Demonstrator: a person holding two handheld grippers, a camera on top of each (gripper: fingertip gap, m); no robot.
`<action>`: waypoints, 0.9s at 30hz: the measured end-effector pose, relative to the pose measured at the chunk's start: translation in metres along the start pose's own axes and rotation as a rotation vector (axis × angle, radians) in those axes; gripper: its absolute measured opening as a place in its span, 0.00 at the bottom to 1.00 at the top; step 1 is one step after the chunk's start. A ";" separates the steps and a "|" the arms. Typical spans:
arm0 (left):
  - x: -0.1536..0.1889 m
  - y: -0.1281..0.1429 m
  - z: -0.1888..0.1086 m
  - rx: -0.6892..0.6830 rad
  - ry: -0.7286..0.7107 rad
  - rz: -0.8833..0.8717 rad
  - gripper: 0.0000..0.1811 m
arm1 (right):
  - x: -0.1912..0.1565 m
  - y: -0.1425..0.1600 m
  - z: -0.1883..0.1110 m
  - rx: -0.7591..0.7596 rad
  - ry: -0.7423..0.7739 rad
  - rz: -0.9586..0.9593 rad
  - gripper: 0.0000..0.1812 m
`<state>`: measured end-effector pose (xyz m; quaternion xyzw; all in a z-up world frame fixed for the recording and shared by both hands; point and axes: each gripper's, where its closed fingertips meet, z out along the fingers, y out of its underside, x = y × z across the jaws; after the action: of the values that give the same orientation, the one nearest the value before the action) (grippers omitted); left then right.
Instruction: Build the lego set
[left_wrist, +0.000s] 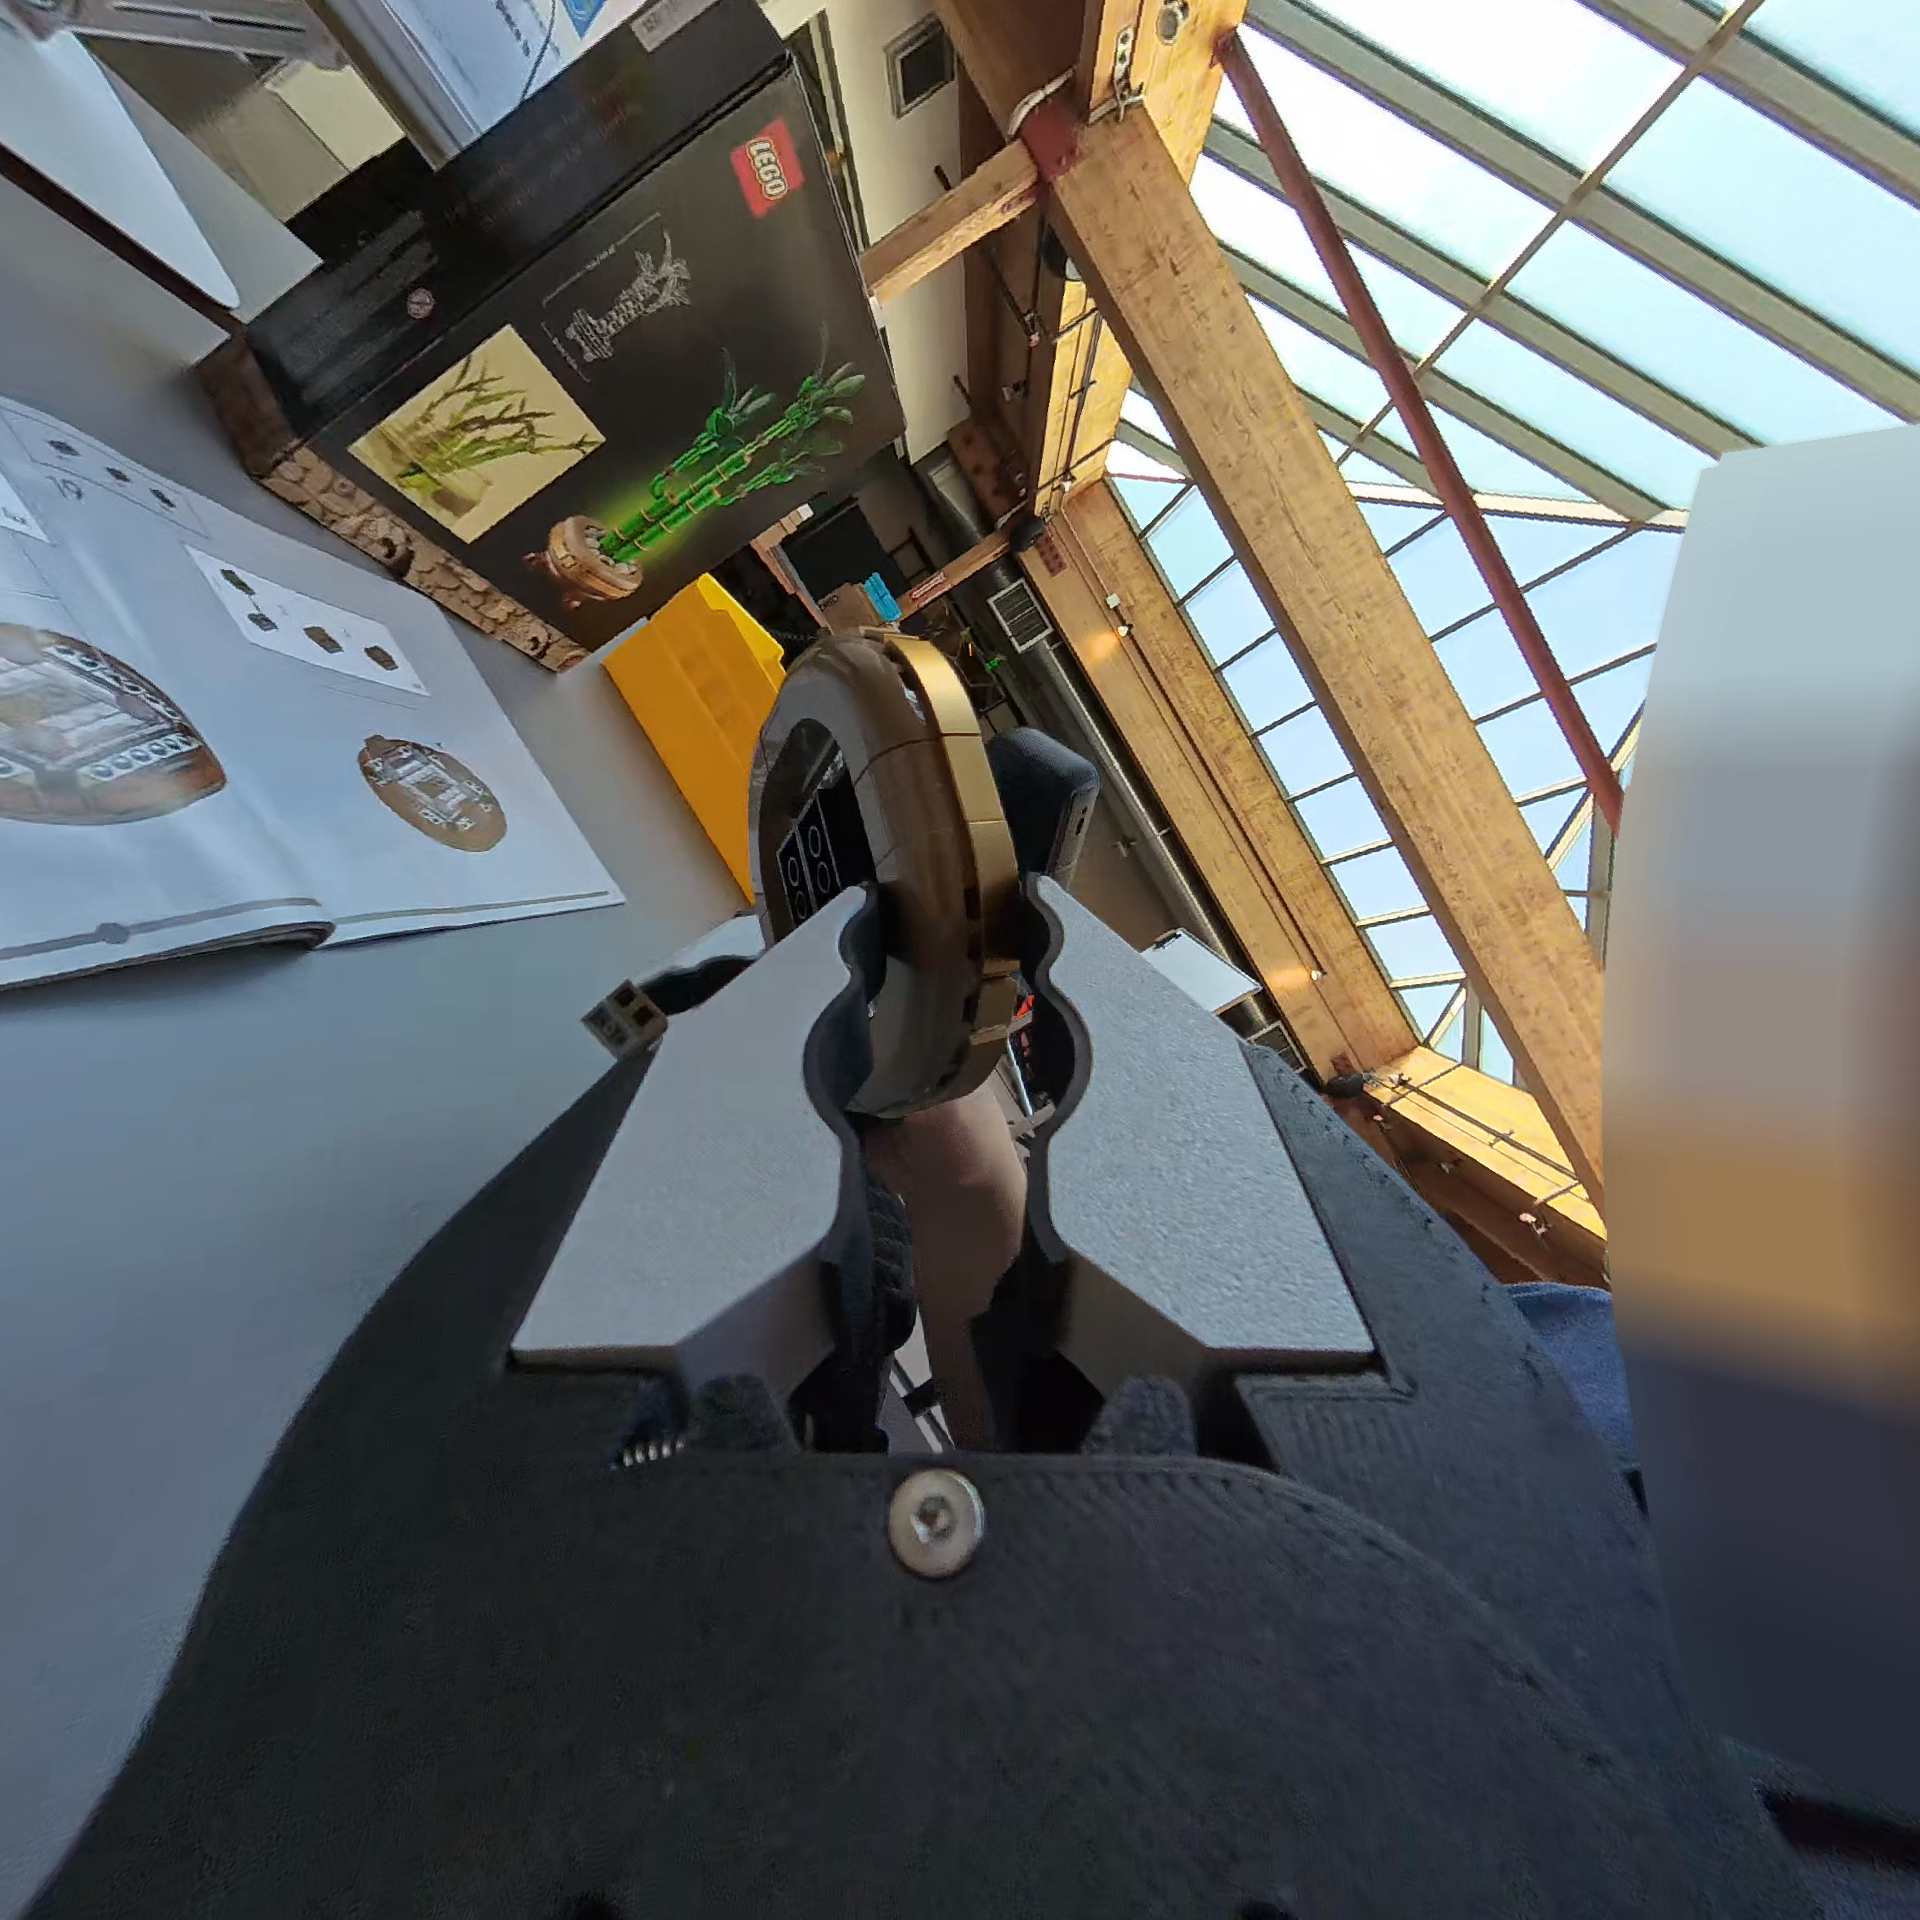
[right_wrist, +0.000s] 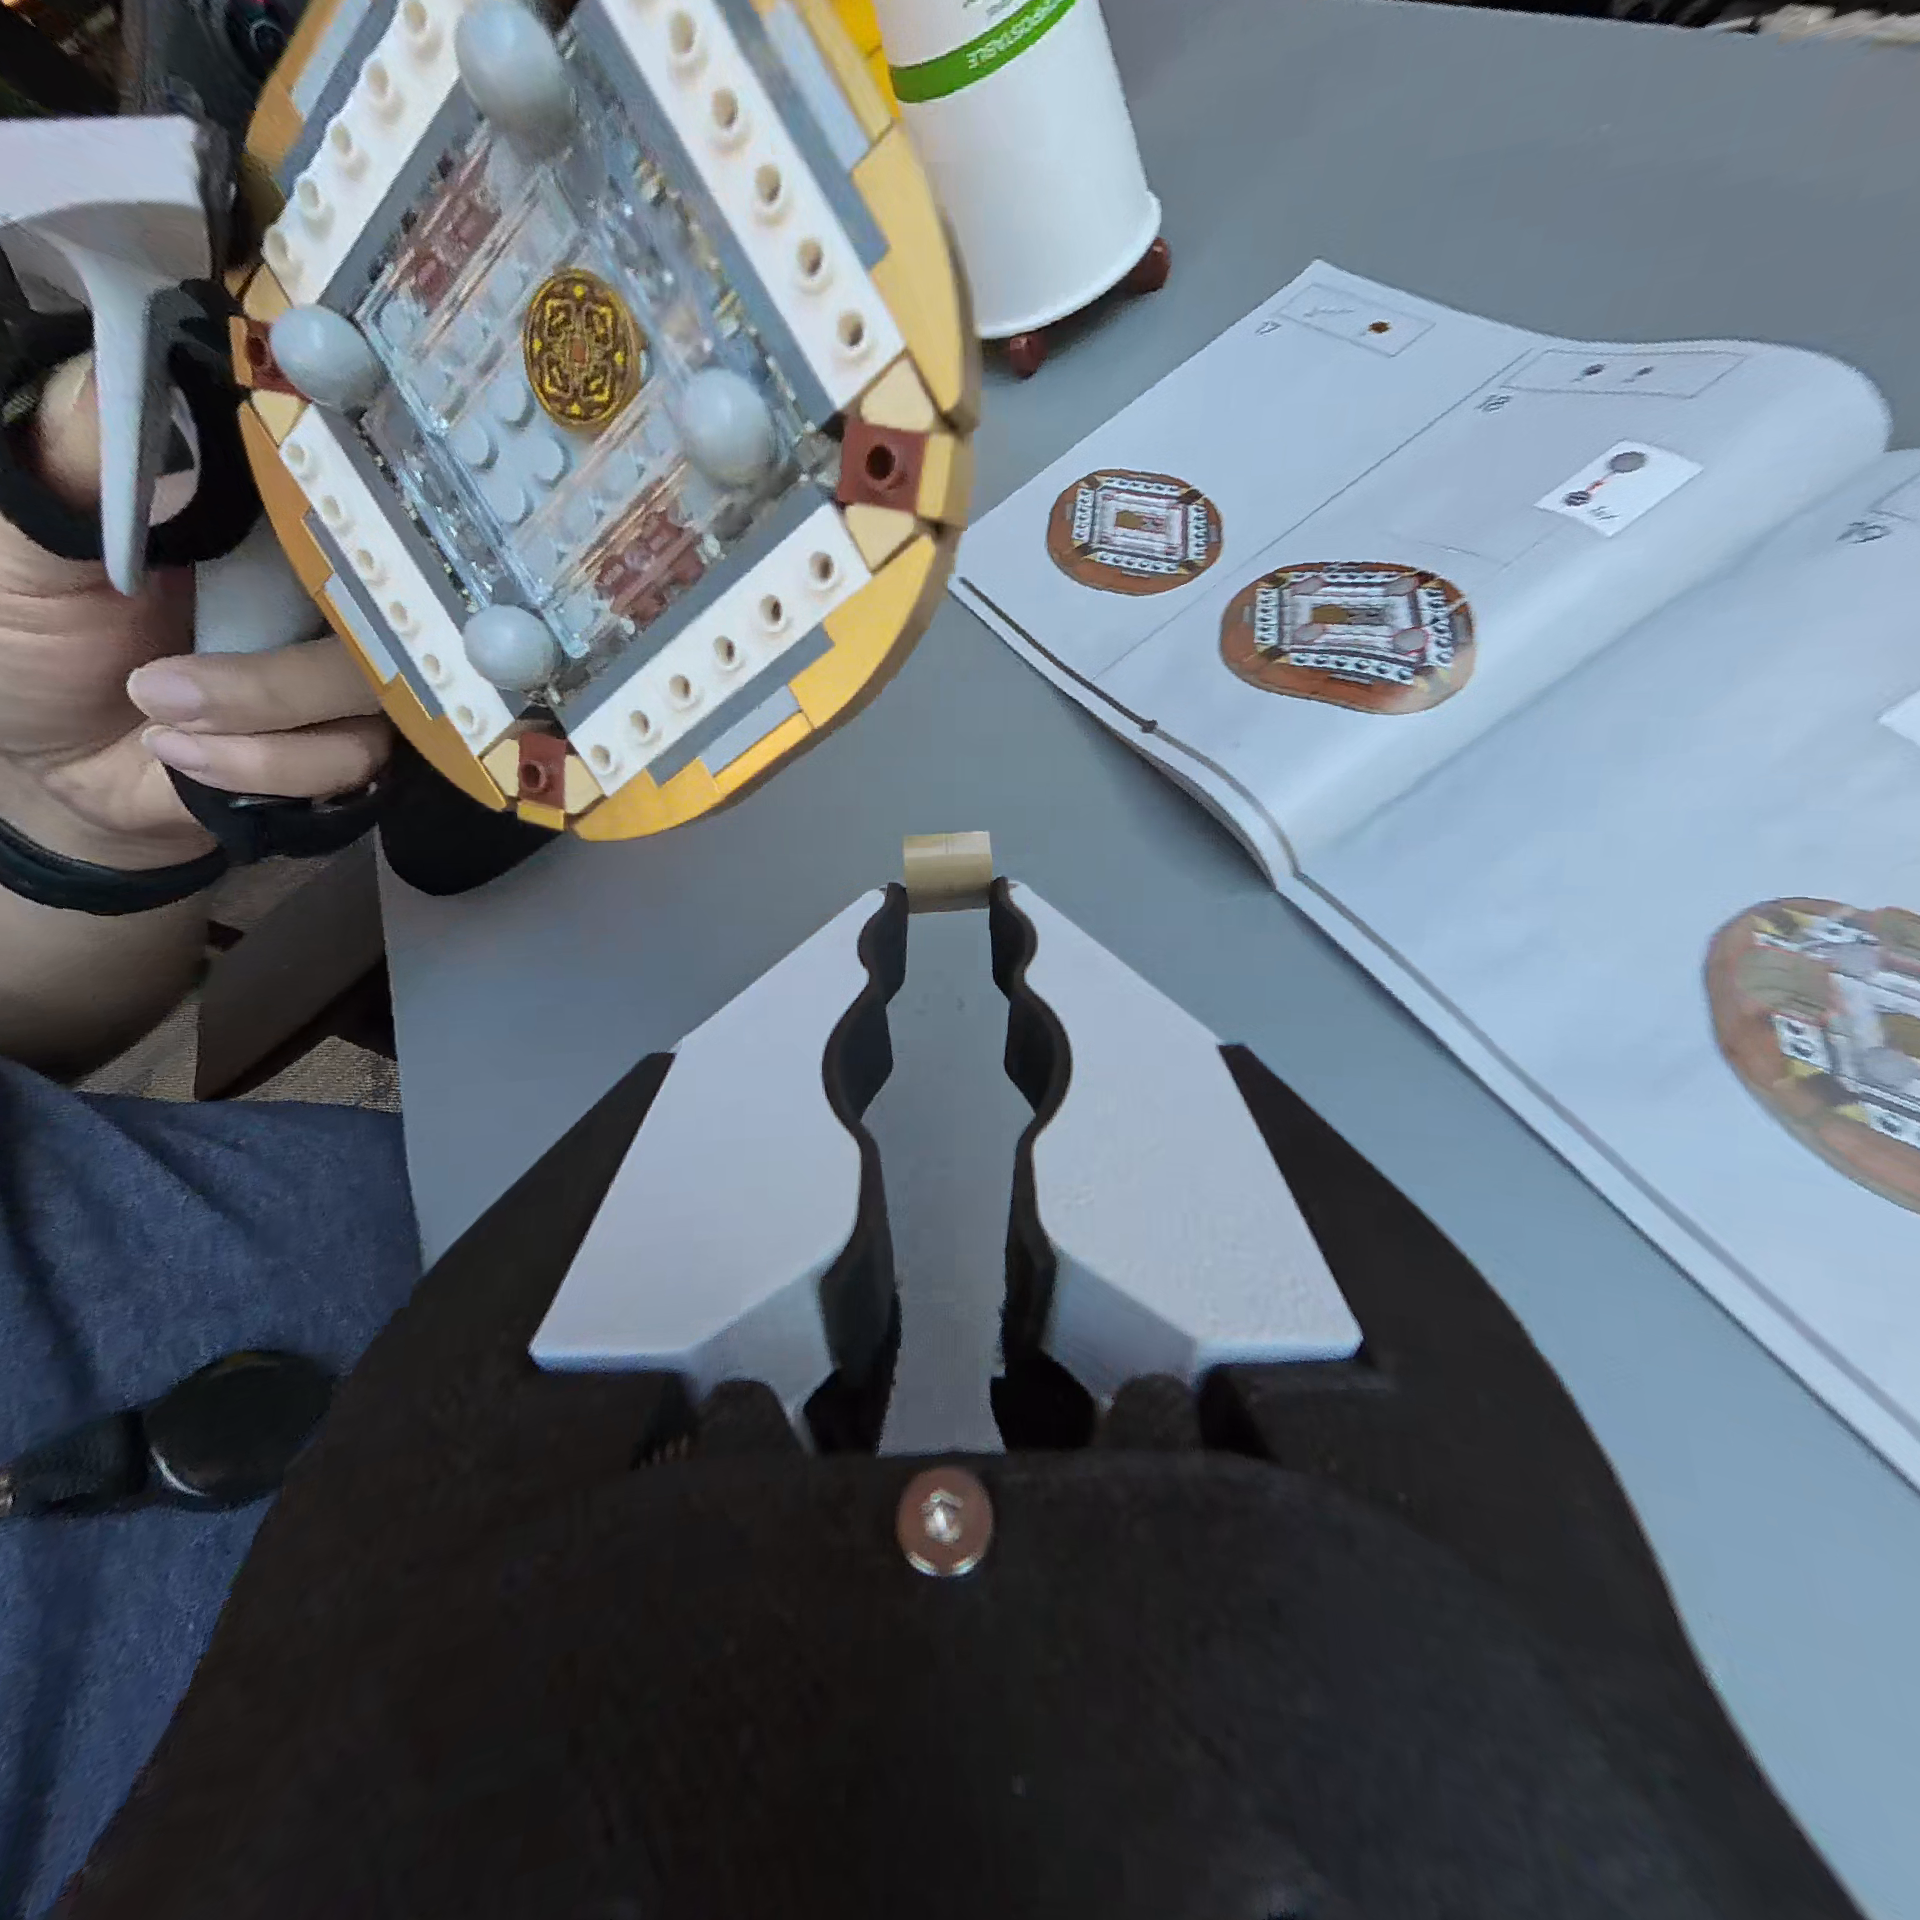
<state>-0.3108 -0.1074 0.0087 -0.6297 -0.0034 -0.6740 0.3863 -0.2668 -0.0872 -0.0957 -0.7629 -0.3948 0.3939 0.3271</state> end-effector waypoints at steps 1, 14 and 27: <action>0.001 0.000 0.002 0.006 0.002 -0.005 0.13 | -0.006 -0.001 0.004 0.013 -0.010 -0.005 0.08; -0.010 0.015 0.004 -0.036 -0.014 -0.034 0.13 | -0.017 -0.002 0.004 0.080 0.027 -0.109 0.08; -0.030 0.032 0.008 -0.150 -0.041 0.073 0.15 | 0.005 0.009 0.006 0.023 0.150 -0.221 0.08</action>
<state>-0.2898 -0.1100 -0.0300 -0.6704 0.0623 -0.6445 0.3622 -0.2670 -0.0856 -0.1076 -0.7383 -0.4463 0.3017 0.4058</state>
